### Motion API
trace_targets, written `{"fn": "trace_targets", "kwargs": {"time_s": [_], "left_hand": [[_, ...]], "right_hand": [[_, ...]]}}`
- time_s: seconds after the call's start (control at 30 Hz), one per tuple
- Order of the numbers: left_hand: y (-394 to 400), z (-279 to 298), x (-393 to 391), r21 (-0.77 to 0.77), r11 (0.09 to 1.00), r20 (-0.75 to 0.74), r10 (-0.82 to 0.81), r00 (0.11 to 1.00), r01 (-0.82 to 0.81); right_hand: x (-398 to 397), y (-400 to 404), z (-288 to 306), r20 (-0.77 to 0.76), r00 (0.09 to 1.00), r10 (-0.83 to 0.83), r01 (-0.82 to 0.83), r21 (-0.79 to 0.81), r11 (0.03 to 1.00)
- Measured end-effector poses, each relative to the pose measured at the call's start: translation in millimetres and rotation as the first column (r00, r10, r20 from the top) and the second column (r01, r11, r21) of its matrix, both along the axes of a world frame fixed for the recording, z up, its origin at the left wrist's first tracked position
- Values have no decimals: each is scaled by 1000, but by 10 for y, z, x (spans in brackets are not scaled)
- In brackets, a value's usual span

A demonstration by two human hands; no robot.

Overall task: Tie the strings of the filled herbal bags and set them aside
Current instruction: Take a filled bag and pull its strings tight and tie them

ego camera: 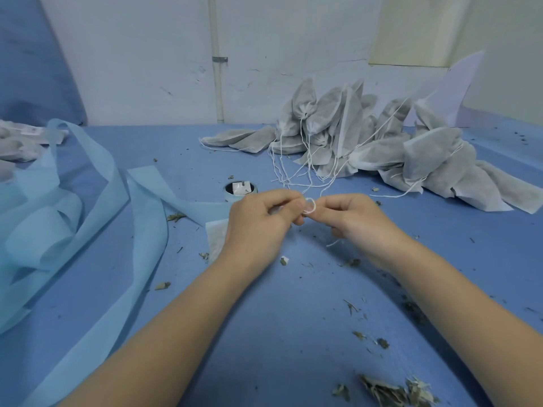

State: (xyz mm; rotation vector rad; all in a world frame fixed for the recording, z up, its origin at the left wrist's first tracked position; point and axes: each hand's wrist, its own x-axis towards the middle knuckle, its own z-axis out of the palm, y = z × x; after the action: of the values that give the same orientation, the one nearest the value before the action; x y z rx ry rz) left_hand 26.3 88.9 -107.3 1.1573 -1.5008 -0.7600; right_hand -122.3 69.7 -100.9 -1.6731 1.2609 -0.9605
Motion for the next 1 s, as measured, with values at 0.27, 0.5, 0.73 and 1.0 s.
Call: {"fn": "trace_targets", "kwargs": {"time_s": [0.27,0.5,0.73,1.0], "left_hand": [[29,-7,-35,-245,959,405,235,884,-143],[-4,-76,-60,-283,931,385,330,862,-230],[-10,-61,-105,-107,934,251,357,900,-341],[-39,-32,-93,19,971,139,234,962,-239]], "right_hand": [[-38,-30,43,227,973,-33,-7,170,985],[17,10,-24,148,986,-83,77,42,996],[93,13,-87,137,971,-194,204,-60,977],[137,48,-14,492,856,-157,15,279,960]]}}
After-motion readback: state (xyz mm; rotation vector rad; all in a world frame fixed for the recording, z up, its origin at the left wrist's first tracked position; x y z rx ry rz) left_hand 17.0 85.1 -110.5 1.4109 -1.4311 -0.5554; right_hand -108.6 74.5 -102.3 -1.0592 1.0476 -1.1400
